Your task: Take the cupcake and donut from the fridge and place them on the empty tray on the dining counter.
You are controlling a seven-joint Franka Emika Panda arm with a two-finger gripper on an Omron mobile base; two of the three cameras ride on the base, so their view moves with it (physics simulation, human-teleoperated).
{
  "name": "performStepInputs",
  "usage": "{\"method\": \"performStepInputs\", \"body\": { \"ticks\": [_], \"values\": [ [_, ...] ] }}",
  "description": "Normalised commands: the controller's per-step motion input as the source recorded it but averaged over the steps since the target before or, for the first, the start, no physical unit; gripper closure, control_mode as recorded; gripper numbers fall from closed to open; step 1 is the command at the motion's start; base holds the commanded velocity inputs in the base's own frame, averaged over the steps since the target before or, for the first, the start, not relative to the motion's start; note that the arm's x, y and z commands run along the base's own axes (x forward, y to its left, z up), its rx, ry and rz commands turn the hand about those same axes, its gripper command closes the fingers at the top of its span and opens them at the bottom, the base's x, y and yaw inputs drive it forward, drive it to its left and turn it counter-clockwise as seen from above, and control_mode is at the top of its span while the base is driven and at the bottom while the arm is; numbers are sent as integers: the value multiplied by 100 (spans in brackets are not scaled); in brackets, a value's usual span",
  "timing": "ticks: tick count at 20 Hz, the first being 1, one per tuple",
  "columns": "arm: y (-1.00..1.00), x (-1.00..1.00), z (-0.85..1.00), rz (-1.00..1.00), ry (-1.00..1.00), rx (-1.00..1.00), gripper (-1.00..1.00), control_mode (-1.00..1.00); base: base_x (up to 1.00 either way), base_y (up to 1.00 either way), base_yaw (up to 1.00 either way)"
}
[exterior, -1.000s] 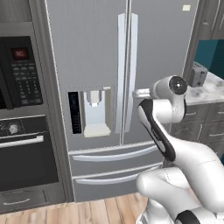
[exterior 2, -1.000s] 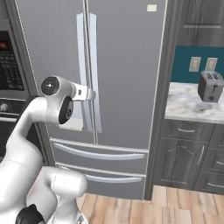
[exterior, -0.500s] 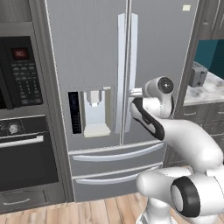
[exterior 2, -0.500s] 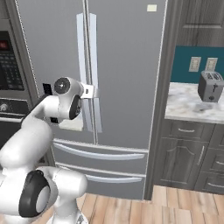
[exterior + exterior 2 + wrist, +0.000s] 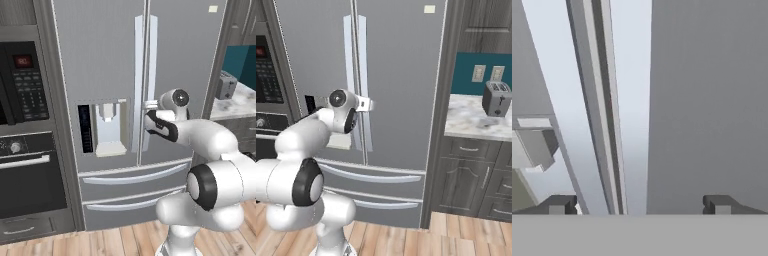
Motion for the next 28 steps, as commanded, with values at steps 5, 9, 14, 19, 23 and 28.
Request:
{"method": "performStepInputs", "body": {
  "ticks": [5, 9, 14, 19, 23, 28],
  "values": [
    [0, 53, -23, 0, 0, 0, -100, -100, 0, 0, 0],
    [0, 54, -8, 0, 0, 0, -100, -100, 0, 0, 0],
    [0, 53, -13, 0, 1, 0, -100, -100, 0, 0, 0],
    [0, 60, -36, 0, 0, 0, -100, -100, 0, 0, 0],
    [0, 75, -33, 0, 0, 0, -100, -100, 0, 0, 0],
    [-32, 49, -39, -3, 0, 1, 100, -100, 0, 0, 0]
  ]
}}
